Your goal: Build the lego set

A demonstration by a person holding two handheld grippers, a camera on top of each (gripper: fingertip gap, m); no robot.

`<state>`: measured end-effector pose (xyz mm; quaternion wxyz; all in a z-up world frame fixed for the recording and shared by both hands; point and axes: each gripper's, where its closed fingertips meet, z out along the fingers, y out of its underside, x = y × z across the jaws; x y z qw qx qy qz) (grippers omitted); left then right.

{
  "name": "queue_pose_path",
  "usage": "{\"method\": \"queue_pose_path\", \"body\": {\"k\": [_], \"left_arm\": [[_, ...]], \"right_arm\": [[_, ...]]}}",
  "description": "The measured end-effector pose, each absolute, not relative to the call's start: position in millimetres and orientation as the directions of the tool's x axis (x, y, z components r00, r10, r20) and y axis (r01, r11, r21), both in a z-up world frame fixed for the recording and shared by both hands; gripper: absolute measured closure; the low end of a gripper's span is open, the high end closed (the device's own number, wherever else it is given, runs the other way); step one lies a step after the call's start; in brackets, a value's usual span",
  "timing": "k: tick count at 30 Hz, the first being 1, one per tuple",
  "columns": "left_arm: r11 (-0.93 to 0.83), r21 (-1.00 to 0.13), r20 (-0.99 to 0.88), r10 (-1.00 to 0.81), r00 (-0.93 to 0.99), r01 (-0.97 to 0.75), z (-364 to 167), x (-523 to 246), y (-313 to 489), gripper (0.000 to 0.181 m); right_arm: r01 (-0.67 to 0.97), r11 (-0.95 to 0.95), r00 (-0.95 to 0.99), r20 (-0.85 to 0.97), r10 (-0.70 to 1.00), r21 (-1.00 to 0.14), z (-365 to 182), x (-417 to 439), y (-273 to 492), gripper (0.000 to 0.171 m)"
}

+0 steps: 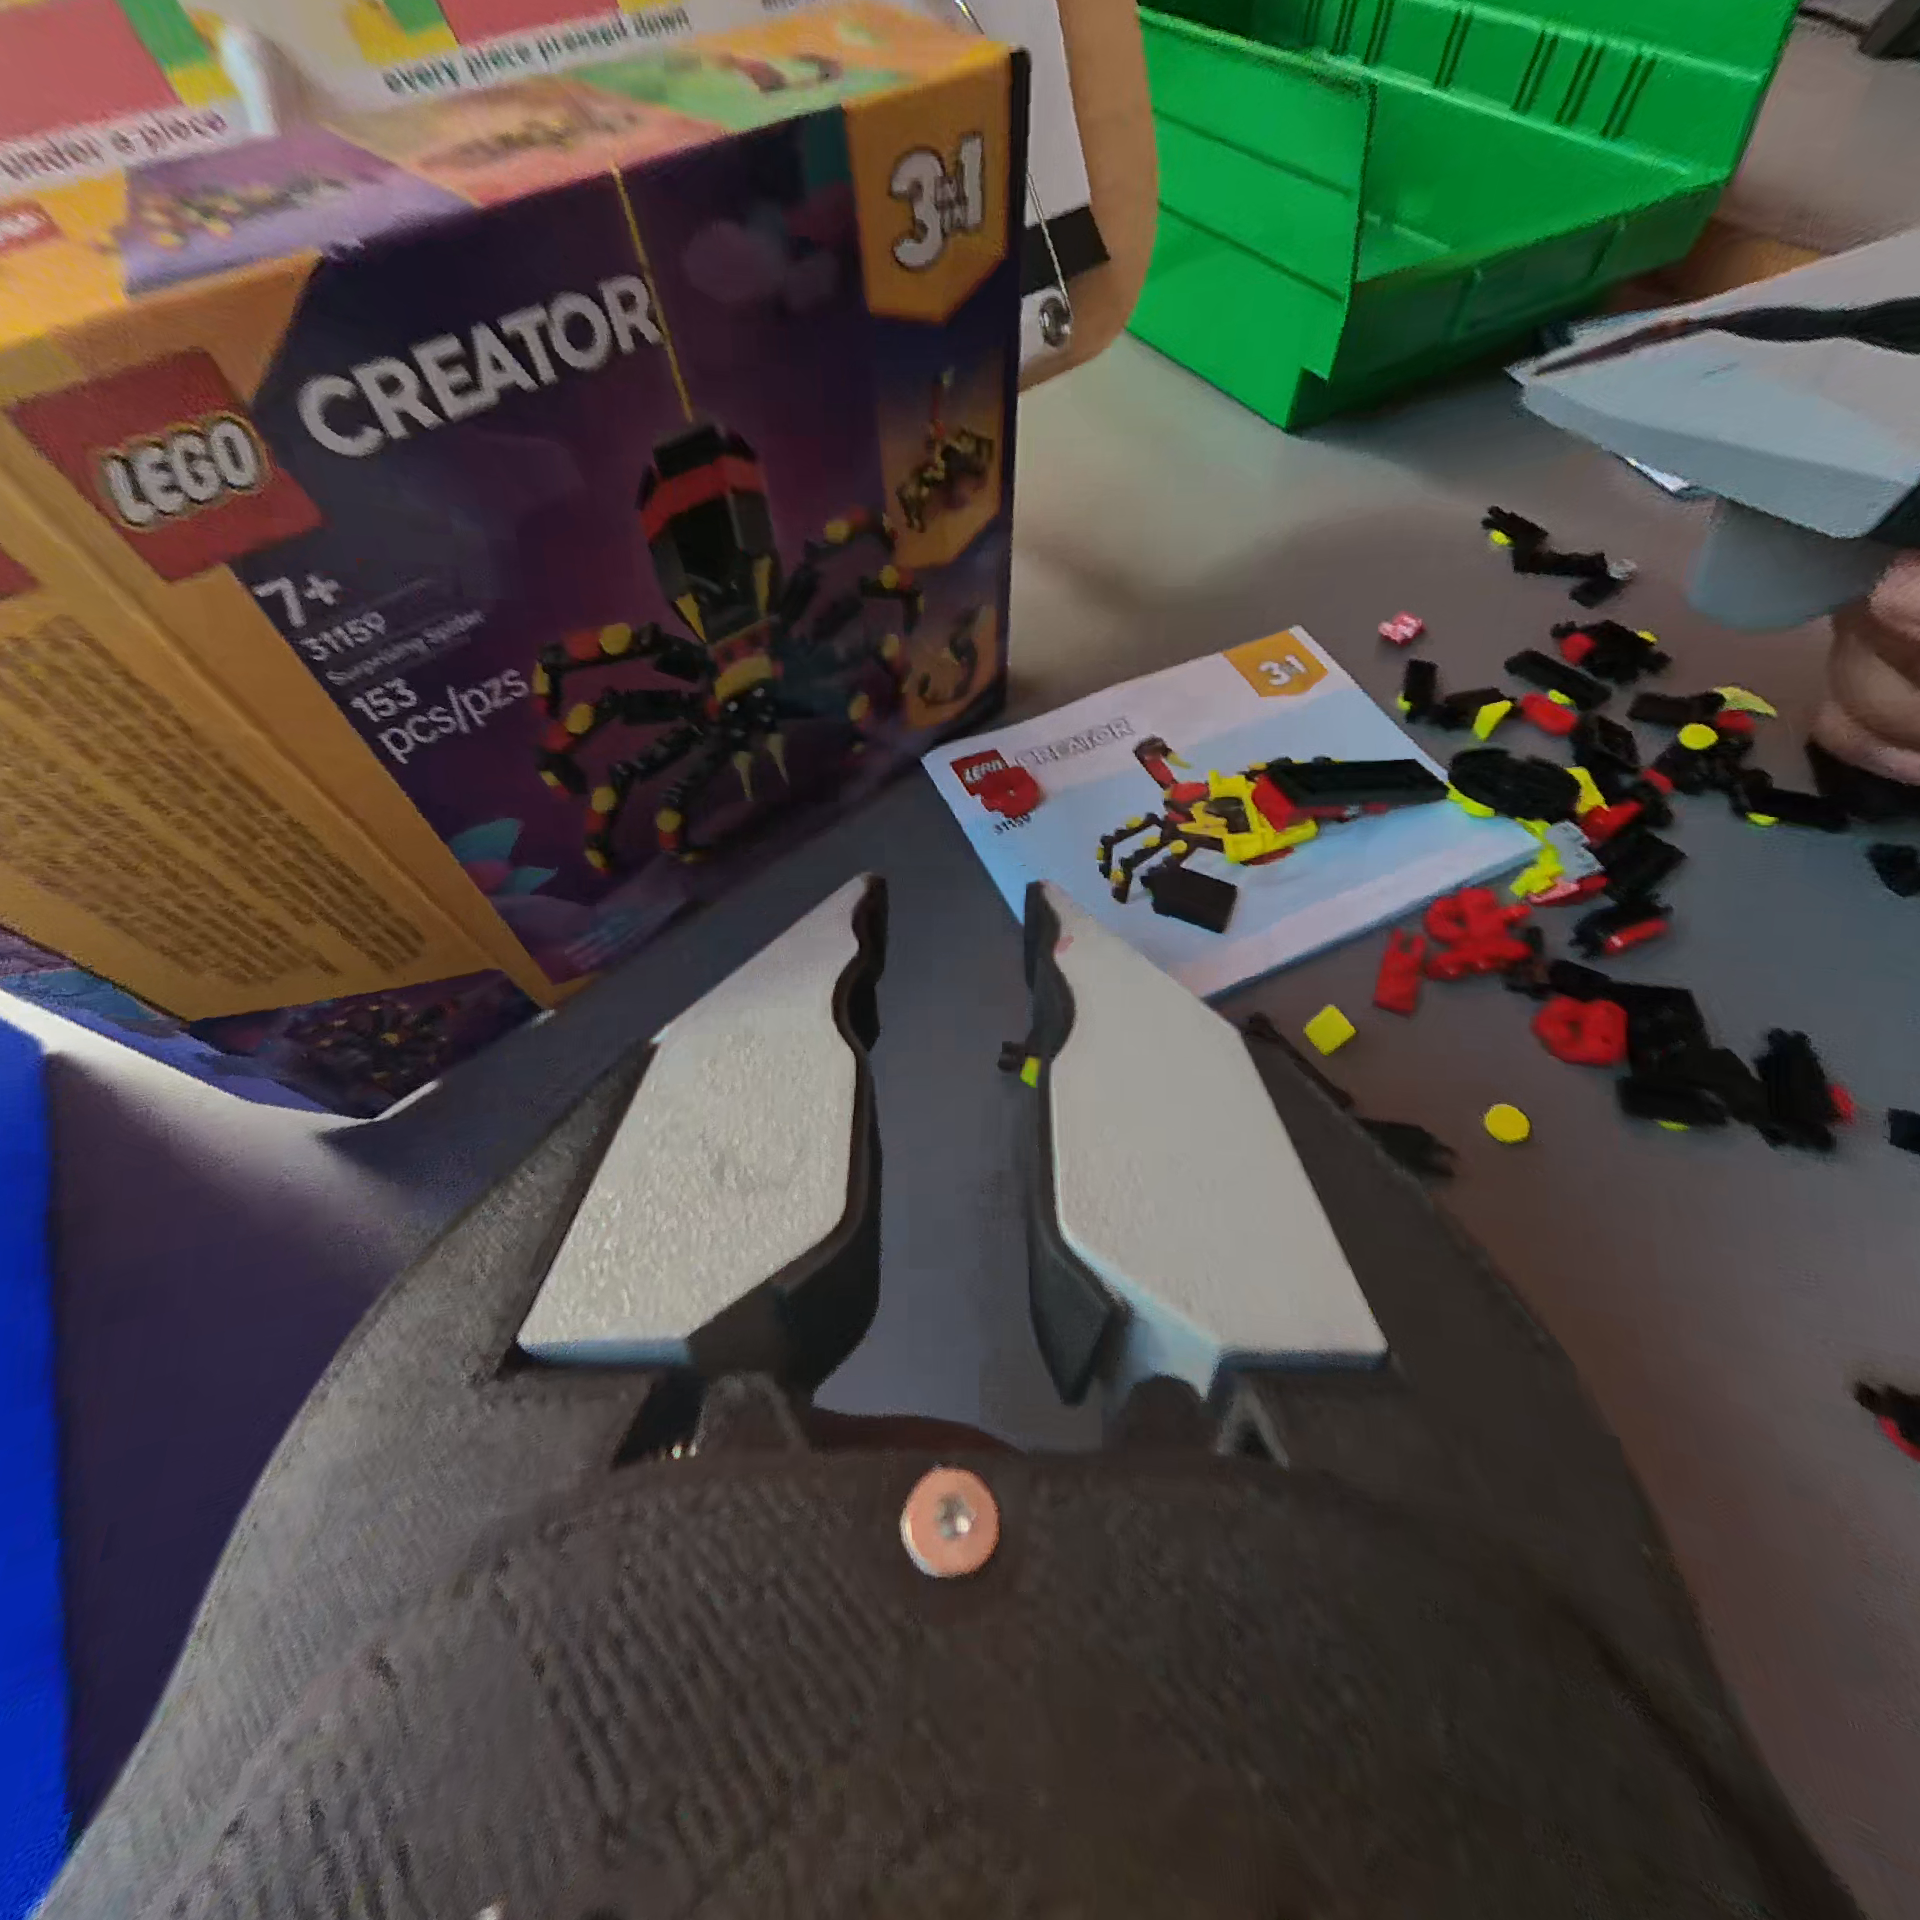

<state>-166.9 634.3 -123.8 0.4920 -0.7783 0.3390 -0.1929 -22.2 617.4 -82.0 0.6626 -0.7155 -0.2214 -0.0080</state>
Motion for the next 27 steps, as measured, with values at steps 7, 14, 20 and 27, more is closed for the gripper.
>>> {"method": "queue_pose_path", "body": {"k": [7, 14, 20, 27], "left_arm": [[-0.315, -0.787, -0.066, -0.811, 0.582, -0.530, -152.7, -165.9, 613.7, 0.152], [-0.314, -0.726, -0.099, -0.833, 0.544, -0.612, -172.0, -168.0, 611.7, 0.155], [-0.298, -0.724, -0.099, -0.848, 0.521, -0.622, -172.7, -165.1, 608.6, 0.159], [-0.287, -0.721, -0.119, -0.845, 0.521, -0.631, -172.4, -165.1, 608.6, 0.164]], "right_arm": [[0.323, -0.024, 0.901, 0.300, 0.313, -0.946, -82.0, -22.6, 617.0, 0.171], [0.333, -0.015, 0.892, 0.309, 0.330, -0.943, -82.3, -28.2, 615.3, 0.171], [0.340, 0.005, 0.874, 0.318, 0.368, -0.940, -82.3, -38.1, 611.9, 0.171], [0.393, 0.055, 0.822, 0.378, 0.426, -0.918, -84.1, -56.9, 604.6, 0.171]]}}
